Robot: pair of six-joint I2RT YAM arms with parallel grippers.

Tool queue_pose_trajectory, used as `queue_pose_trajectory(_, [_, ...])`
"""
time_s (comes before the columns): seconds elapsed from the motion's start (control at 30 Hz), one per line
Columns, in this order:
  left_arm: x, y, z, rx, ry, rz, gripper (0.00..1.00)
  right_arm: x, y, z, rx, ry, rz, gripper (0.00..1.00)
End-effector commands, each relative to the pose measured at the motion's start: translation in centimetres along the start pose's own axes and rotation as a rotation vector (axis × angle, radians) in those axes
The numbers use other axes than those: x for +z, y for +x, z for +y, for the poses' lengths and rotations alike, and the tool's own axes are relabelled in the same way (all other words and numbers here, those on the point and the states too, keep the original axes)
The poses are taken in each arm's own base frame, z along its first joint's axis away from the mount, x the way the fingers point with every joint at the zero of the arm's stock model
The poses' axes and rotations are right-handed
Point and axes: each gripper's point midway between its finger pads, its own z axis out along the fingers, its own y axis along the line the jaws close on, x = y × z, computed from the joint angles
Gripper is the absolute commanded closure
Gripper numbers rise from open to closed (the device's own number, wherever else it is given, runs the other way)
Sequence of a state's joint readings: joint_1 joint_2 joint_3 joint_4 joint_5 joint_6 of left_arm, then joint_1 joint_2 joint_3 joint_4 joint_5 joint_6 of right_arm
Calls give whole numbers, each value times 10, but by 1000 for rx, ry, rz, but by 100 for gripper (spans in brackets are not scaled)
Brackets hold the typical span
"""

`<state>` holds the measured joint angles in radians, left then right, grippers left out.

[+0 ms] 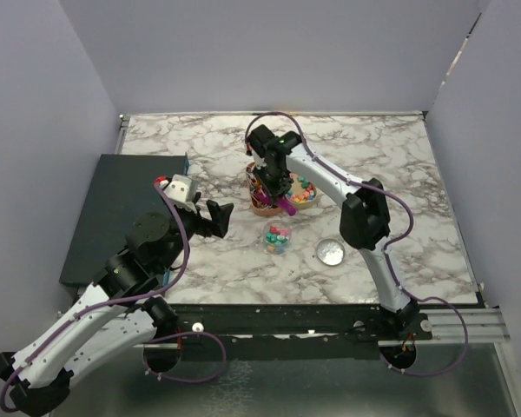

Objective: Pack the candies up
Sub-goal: Scoop the fake candies from the storage box.

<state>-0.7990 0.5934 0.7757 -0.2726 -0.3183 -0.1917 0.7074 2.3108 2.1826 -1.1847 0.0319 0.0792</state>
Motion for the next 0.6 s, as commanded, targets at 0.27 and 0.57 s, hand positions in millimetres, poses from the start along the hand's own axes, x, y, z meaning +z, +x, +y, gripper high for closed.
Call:
queue_pose_trajectory(0.27, [4, 10, 7, 28, -40, 27, 12, 15, -5, -2, 29, 28, -70, 99])
queue_pose_trajectory(0.57, [5, 12, 11, 36, -59, 33, 12, -1, -4, -7, 31, 48, -141, 99])
